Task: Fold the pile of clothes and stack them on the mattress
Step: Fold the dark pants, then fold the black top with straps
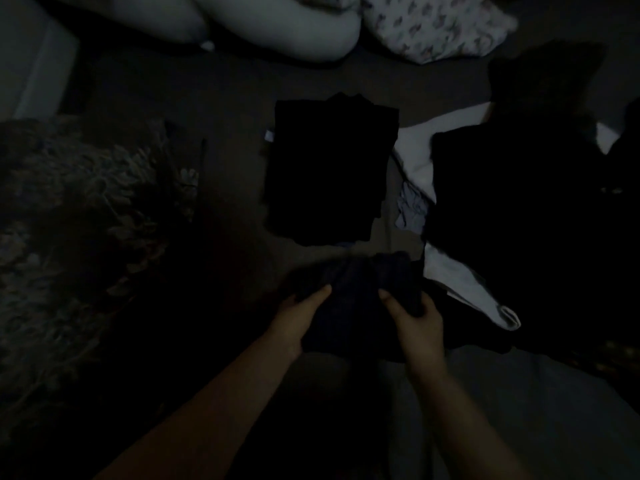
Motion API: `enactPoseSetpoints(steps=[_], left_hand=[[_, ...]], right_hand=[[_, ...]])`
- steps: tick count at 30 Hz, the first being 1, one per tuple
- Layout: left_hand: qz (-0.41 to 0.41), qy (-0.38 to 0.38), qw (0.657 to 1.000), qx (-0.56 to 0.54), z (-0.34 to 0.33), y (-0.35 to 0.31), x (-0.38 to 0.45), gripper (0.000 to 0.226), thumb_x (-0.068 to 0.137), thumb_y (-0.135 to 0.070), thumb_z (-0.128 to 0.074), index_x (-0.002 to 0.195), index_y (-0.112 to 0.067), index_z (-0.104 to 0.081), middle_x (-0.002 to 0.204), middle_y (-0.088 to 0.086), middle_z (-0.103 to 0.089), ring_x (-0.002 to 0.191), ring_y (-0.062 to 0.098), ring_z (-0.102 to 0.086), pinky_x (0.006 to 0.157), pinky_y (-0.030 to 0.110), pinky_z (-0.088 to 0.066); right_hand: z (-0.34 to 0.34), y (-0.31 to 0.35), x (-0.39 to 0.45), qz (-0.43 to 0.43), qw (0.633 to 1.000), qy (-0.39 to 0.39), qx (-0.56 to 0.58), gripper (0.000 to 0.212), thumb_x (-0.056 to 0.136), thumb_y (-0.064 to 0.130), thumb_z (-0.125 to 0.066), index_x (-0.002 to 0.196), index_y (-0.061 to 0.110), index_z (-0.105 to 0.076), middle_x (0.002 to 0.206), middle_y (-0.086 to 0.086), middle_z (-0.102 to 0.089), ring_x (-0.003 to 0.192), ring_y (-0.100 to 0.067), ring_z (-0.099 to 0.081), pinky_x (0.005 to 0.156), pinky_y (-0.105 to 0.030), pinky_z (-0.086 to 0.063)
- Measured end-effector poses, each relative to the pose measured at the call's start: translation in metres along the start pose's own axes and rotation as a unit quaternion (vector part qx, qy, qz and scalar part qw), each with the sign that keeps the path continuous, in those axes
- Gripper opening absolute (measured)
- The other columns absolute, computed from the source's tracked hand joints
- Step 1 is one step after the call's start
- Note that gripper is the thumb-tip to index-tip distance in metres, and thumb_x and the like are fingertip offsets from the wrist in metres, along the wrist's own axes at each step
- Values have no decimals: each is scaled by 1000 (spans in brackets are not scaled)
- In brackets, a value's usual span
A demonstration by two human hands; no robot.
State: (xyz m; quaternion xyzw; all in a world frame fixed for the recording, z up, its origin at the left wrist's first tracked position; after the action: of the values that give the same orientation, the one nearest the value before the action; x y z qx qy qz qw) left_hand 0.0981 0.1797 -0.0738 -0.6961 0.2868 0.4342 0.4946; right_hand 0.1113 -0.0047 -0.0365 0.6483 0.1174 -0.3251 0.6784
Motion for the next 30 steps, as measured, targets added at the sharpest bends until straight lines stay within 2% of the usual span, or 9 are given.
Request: enactPoseSetpoints(steps=[5, 9, 12, 15, 18, 22, 26, 28, 30], left_hand=[[-214, 58, 975, -12, -11, -158, -18, 18, 83, -25, -67, 100, -21, -64, 99, 0, -71, 87, 14, -69, 81, 32, -57], [-343, -66, 931, 105, -18, -256, 12, 37, 83, -25, -71, 116, -14, -60, 113, 5, -66, 100, 18, -64, 86, 27, -52], [-404, -301, 783, 366, -9, -272, 38, 78, 81, -43, -67, 143, -12, -32, 140, 14, -45, 128, 31, -43, 105, 38, -36], [-522, -221, 588, 576, -68, -250, 44, 63, 91, -55, -38, 147, -28, -26, 155, 5, -25, 143, 26, -17, 116, 48, -15], [-450, -145, 569, 673, -96, -224, 69, 53, 97, -54, -21, 148, -41, -14, 159, -7, -4, 146, 18, 6, 114, 52, 9], [-417, -130, 570, 695, -89, -227, 84, 57, 93, -62, -19, 146, -46, -7, 159, -9, 2, 146, 19, 9, 114, 54, 9], [-366, -120, 584, 714, -80, -230, 82, 58, 92, -64, -17, 146, -48, -2, 159, -10, 6, 145, 19, 10, 113, 58, 6], [-350, -154, 558, 736, -84, -231, 71, 57, 95, -61, -18, 147, -44, -3, 159, -6, 5, 145, 23, 10, 111, 60, 8], [-388, -209, 501, 745, -101, -225, 50, 55, 98, -50, -26, 149, -34, -12, 159, 3, -2, 145, 29, 4, 111, 60, 8]], right_hand=[[-33, 144, 52, 129, 987, 78, 51, 35, 81, 27, -72, 113, 21, -62, 108, 3, -68, 97, -12, -66, 84, -28, -54], [-88, 185, 130, 98, 986, 132, -9, 56, 83, 32, -70, 131, 13, -49, 124, -1, -59, 106, -18, -61, 91, -31, -52], [-112, 171, 169, 99, 976, 133, -141, 68, 84, 30, -69, 140, 6, -38, 138, -11, -49, 119, -27, -53, 101, -37, -45], [-112, 165, 178, 153, 966, 91, -189, 74, 87, 25, -65, 145, 8, -22, 143, -9, -42, 127, -26, -45, 98, -27, -38], [-103, 151, 169, 158, 971, 95, -150, 76, 90, 21, -61, 148, 11, -14, 146, -8, -38, 128, -22, -43, 97, -24, -38], [-78, 116, 153, 149, 981, 99, -78, 71, 92, 16, -59, 149, 15, -17, 145, -7, -41, 128, -19, -46, 108, -36, -39], [-49, 73, 127, 138, 977, 109, -117, 63, 91, 11, -59, 146, 9, -28, 138, -8, -49, 122, -12, -49, 98, -16, -39], [-23, 62, 120, 129, 976, 103, -145, 57, 91, 9, -58, 143, 6, -34, 132, -3, -49, 120, -12, -47, 86, -3, -39], [17, 59, 120, 141, 967, 74, -198, 49, 90, 10, -60, 136, 4, -43, 126, -8, -56, 120, -19, -53, 87, -11, -42]])
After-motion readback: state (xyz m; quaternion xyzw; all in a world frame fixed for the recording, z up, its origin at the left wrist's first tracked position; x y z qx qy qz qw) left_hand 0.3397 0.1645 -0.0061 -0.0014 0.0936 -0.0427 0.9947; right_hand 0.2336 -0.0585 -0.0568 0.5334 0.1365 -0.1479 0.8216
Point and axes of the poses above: each hand's wrist, its own x-axis towards the middle knuckle, its own z-axis out of the back of the hand, y = z × x, the point moved 6 cm from there along x, towards the middle knuckle
